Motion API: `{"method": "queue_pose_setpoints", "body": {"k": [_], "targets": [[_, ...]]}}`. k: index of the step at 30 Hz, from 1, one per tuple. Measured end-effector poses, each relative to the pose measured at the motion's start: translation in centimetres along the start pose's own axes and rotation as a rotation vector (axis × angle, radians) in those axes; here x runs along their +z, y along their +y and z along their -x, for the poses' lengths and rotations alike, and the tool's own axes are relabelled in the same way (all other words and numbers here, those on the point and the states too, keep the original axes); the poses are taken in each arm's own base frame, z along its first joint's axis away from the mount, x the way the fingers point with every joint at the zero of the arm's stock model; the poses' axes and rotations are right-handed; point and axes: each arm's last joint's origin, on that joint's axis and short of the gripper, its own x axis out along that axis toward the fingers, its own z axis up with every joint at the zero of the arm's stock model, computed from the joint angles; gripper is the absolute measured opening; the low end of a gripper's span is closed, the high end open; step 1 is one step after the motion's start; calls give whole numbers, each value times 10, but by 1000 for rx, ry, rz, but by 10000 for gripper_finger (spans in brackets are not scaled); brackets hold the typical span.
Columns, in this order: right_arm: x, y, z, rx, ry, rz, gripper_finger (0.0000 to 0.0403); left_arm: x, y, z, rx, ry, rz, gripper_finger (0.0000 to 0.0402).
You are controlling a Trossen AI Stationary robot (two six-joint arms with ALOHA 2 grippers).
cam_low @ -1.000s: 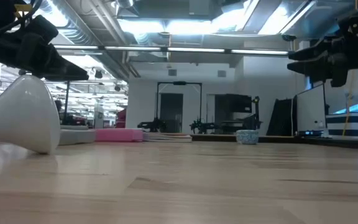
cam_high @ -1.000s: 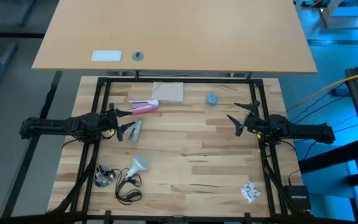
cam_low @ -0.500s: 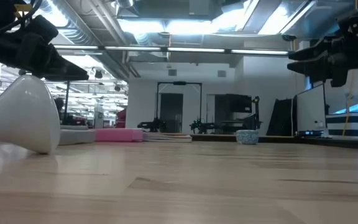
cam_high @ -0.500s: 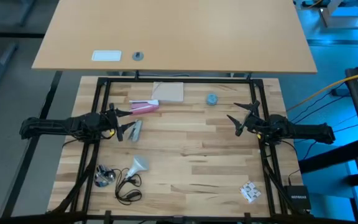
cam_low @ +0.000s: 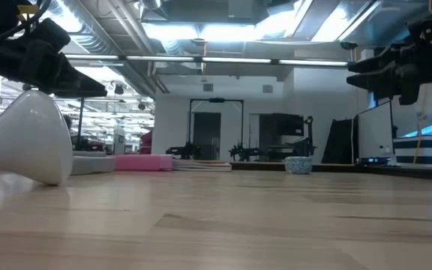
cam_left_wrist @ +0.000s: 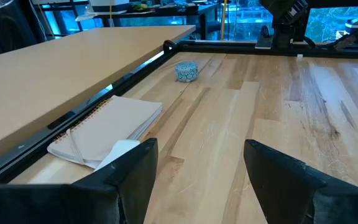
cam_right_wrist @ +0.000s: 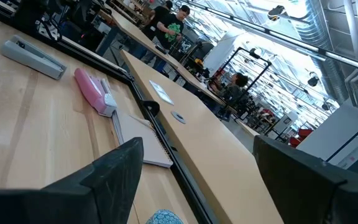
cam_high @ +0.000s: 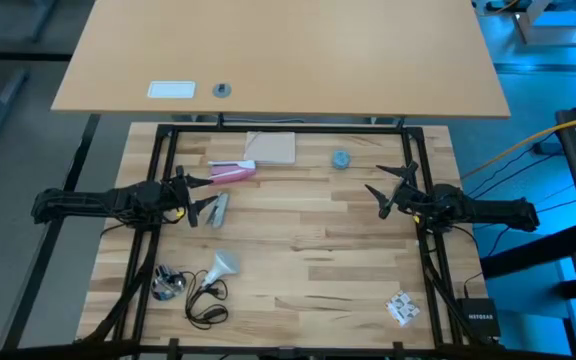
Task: Screw lightbulb
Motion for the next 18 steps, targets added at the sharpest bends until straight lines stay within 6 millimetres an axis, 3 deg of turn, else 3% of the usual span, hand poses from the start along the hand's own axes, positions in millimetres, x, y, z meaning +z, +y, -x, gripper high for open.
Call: {"method": "queue_pose_setpoints", "body": {"k": [7, 13, 18], "targets": [[0, 0, 0, 0, 0, 0, 309, 1, 0, 0, 0, -16, 35, 233], [0, 0, 0, 0, 0, 0, 309, 16, 0, 1, -48, -157, 548, 233], [0, 0, 0, -2, -3, -2, 309, 20, 0, 2, -71, -193, 706, 233]]}}
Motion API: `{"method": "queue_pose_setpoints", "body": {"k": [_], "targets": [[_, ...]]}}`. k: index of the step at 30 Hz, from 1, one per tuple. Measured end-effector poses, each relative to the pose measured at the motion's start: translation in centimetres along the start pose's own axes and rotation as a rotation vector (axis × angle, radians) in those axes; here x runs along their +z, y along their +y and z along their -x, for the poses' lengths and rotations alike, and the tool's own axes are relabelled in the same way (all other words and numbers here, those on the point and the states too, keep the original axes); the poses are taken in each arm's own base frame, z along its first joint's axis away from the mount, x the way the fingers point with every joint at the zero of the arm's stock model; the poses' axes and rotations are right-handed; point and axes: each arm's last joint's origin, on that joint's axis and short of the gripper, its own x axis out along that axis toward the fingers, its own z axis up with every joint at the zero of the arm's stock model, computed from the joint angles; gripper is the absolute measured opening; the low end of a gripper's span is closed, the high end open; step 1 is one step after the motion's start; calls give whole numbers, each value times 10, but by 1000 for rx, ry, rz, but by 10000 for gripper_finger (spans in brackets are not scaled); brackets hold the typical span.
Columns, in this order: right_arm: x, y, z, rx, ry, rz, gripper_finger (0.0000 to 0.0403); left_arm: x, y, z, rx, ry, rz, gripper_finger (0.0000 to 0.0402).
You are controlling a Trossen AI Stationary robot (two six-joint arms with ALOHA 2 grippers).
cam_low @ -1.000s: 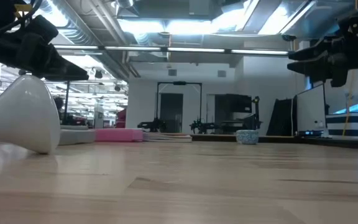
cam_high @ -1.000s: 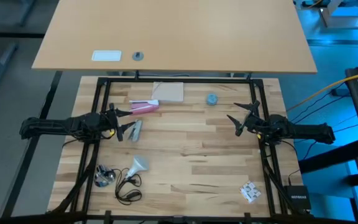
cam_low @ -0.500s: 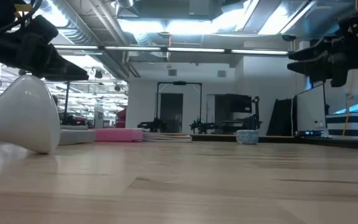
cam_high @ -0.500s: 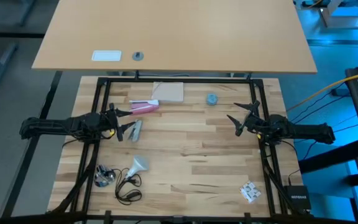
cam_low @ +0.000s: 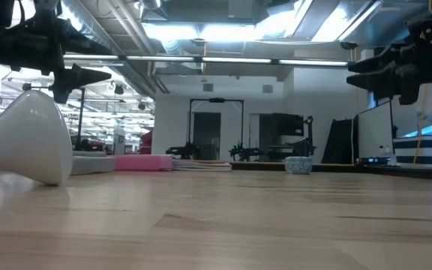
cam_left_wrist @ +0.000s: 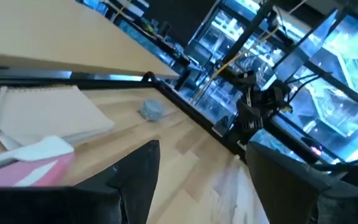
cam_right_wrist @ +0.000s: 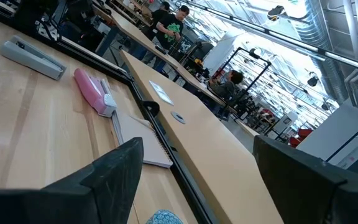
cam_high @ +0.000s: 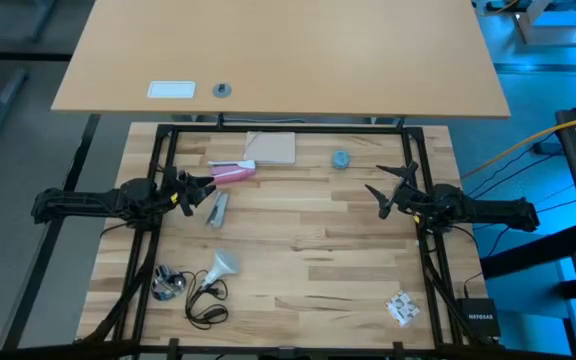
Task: Screw lightbulb
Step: Insert the white lightbulb into the desk lamp
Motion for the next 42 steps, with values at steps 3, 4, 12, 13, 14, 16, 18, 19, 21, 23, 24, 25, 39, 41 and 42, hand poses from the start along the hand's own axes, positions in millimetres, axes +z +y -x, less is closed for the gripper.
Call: {"method": "queue_pose_setpoints", "body": {"k": [3, 4, 12, 13, 14, 16, 18, 19, 21, 23, 24, 25, 39, 41, 42], "targets": [[0, 0, 0, -1, -1, -1, 309, 1, -1, 0, -5, -12, 36, 233], [0, 0, 0, -1, -1, -1, 309, 2, -1, 0, -4, -23, 33, 233], [0, 0, 0, -2, -2, -1, 309, 5, -1, 0, 37, -77, 115, 233], [0, 0, 0, -2, -2, -1, 309, 5, -1, 0, 32, -75, 151, 233], [0, 0, 0, -2, -2, -1, 309, 5, -1, 0, 25, -71, 193, 233], [0, 0, 0, -2, -2, -1, 309, 4, -2, 0, 6, -57, 250, 233], [0, 0, 0, -2, -2, -1, 309, 3, -3, 0, -11, -32, 258, 233], [0, 0, 0, -2, -2, -1, 309, 1, -4, -1, -15, -15, 268, 233], [0, 0, 0, -2, -2, -1, 309, -3, -5, -3, -12, 26, 284, 233], [0, 0, 0, -2, -1, -1, 309, -8, -8, -6, -18, 66, 306, 233], [0, 0, 0, -1, -2, -1, 309, -10, -11, -8, -29, 81, 322, 233], [0, 0, 0, -1, -2, -1, 309, -13, -13, -10, -42, 97, 325, 233], [0, 0, 0, 1, 1, 1, 309, 8, -101, -45, -256, 146, 68, 233], [0, 0, 0, -4, 5, 1, 309, 13, -113, -48, -254, 181, 12, 233], [0, 0, 0, -12, 12, 1, 309, 16, -118, -48, -245, 206, -6, 233]]}}
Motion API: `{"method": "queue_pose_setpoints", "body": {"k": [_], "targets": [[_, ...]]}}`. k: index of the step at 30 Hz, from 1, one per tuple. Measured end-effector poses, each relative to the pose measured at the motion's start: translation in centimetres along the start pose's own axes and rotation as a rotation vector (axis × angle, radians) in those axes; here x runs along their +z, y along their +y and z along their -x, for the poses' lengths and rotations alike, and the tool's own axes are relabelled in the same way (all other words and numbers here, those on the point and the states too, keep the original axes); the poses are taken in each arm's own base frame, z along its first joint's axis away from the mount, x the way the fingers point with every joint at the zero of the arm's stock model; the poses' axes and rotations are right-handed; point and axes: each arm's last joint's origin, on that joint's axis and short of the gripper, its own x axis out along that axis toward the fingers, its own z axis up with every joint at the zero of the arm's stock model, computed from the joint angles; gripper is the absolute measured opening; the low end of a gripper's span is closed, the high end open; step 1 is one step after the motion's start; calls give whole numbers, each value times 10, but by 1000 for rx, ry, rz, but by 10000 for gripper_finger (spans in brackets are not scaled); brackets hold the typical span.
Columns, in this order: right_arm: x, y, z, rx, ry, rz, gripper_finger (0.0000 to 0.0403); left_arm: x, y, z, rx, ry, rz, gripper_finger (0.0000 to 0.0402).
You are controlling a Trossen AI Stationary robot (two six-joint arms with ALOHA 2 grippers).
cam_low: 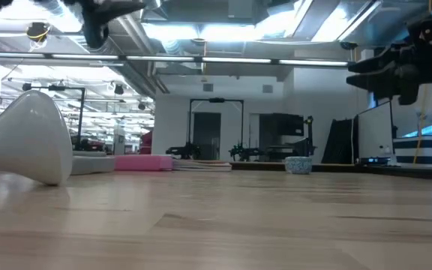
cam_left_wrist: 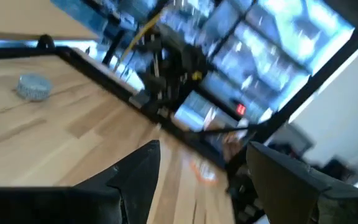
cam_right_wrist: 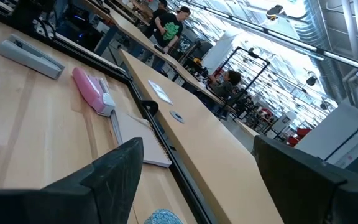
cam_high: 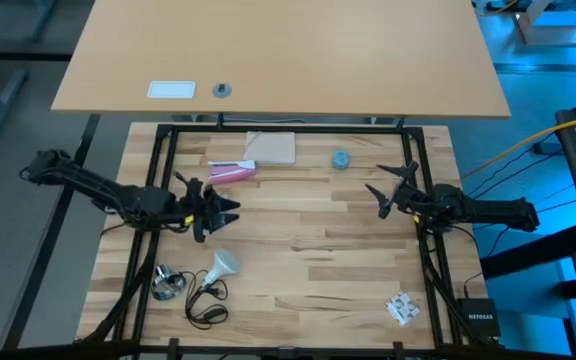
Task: Screw lightbulb
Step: Insert the white lightbulb into the desk lamp
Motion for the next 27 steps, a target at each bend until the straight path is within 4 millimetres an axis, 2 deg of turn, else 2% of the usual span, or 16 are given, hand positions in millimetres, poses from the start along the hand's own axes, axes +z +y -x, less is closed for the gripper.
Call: {"method": "queue_pose_setpoints", "body": {"k": [6, 11, 16, 19, 22, 27], "targets": [[0, 0, 0, -7, 6, 0, 309, 9, -16, -2, 156, 193, 71, 233], [0, 0, 0, -6, 7, -8, 309, -1, -10, 6, 379, 368, 257, 233], [0, 0, 0, -6, 7, -9, 309, -30, -3, 12, 588, 579, 445, 233], [0, 0, 0, -6, 7, -9, 309, -51, -4, 9, 674, 739, 538, 233], [0, 0, 0, -6, 7, -10, 309, -71, -9, 2, 701, 865, 580, 233], [0, 0, 0, -6, 7, -10, 309, -103, -18, -12, 663, 947, 573, 233]]}}
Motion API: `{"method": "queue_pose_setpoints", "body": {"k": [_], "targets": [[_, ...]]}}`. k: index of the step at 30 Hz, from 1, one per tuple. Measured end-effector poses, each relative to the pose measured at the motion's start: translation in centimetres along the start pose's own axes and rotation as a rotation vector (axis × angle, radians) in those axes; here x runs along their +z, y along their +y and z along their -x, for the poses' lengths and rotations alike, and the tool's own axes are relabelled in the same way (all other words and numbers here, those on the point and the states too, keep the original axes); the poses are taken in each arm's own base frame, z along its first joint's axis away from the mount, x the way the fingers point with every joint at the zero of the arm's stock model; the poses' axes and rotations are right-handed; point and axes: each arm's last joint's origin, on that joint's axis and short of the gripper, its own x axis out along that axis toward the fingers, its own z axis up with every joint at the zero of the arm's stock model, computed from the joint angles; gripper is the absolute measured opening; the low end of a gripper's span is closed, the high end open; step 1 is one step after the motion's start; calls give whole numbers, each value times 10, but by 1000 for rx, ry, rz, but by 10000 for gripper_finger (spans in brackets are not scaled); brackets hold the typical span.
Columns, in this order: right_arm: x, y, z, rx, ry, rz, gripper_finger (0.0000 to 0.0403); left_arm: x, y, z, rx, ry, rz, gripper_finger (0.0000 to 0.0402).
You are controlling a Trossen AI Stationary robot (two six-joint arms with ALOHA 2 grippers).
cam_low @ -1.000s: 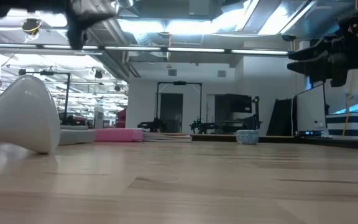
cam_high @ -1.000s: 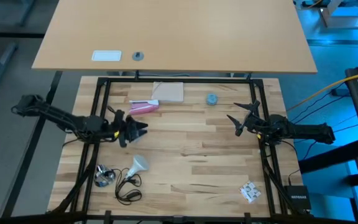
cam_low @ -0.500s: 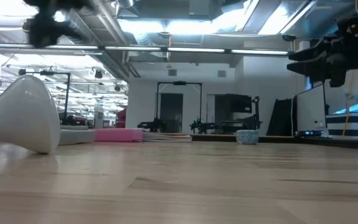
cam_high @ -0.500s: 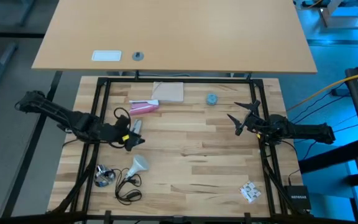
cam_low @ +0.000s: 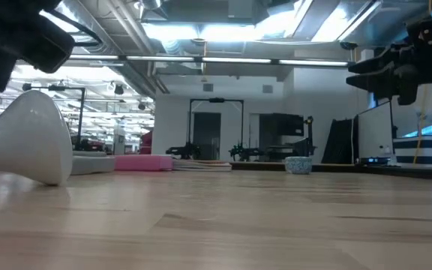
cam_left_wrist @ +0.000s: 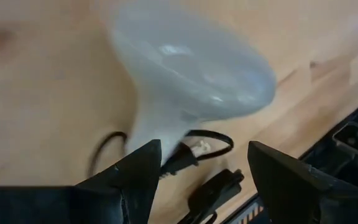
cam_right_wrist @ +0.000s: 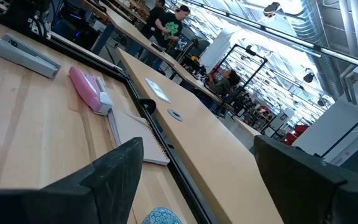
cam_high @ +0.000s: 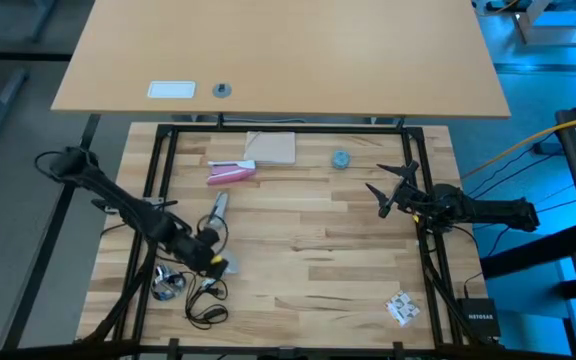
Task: Screw lightbulb
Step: Insert the white lightbulb into the desk lamp
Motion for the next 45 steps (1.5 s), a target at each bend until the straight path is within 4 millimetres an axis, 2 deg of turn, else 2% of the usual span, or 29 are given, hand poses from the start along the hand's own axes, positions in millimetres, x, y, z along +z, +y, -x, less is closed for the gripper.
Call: {"method": "queue_pose_setpoints", "body": {"k": [7, 12, 13, 16, 18, 27, 31, 34, 41, 45], "targets": [[0, 0, 0, 0, 0, 0, 309, -10, -6, -30, 24, 24, -43, 233], [0, 0, 0, 0, 0, 0, 309, -7, 7, -42, 133, -20, -61, 233], [0, 0, 0, 0, 0, 0, 309, -6, 10, -43, 160, -30, -59, 233], [0, 0, 0, 0, 0, 0, 309, -6, -3, -38, 65, -39, -67, 233], [0, 0, 0, 0, 0, 0, 309, -6, -1, -37, 94, -48, -91, 233], [0, 0, 0, 0, 0, 0, 309, 10, -12, -33, 18, -219, -135, 233], [0, 0, 0, -1, -1, 2, 309, 16, -24, -17, -41, -317, -203, 233], [0, 0, 0, -1, -1, 2, 309, 18, -36, 8, -49, -396, -258, 233], [0, 0, 0, 0, 0, 3, 309, 18, -36, 79, 200, -489, -272, 233], [0, 0, 0, 0, 0, 3, 309, 19, -27, 97, 362, -491, -253, 233]]}}
